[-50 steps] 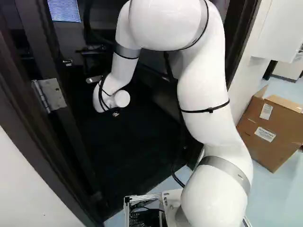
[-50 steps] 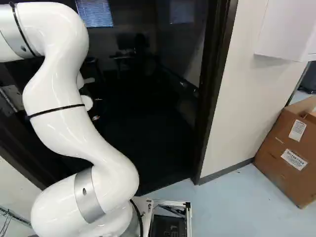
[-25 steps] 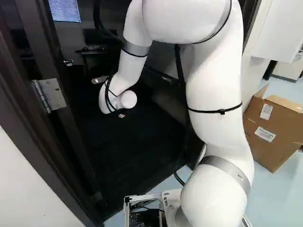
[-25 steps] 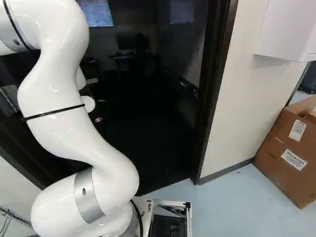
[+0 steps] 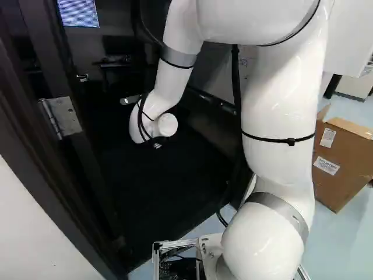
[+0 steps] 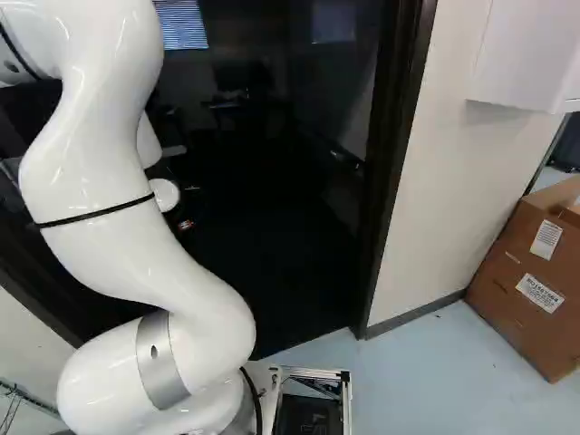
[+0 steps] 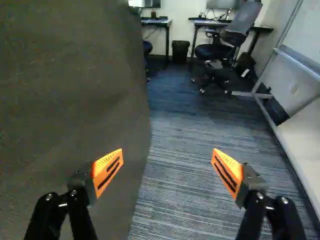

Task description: Open the door and move inside

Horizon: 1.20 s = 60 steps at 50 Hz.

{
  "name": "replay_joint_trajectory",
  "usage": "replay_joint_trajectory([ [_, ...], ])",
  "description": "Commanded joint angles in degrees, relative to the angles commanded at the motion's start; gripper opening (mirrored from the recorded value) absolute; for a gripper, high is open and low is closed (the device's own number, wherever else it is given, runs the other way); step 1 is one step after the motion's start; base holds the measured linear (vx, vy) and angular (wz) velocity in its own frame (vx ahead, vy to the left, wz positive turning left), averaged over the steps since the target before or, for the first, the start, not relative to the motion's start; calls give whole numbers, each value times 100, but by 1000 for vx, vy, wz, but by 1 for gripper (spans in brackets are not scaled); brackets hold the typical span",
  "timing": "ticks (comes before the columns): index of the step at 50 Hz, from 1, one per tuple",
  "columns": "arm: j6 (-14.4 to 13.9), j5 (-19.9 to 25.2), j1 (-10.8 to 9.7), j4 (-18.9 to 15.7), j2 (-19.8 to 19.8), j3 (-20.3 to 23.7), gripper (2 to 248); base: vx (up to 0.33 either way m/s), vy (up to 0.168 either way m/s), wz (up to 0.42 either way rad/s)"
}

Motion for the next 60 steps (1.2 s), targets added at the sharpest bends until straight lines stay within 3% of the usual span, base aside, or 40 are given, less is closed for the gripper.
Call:
replay_joint_trajectory([
  [60, 0, 0, -761, 0, 1333, 1499, 247, 0, 0, 0],
])
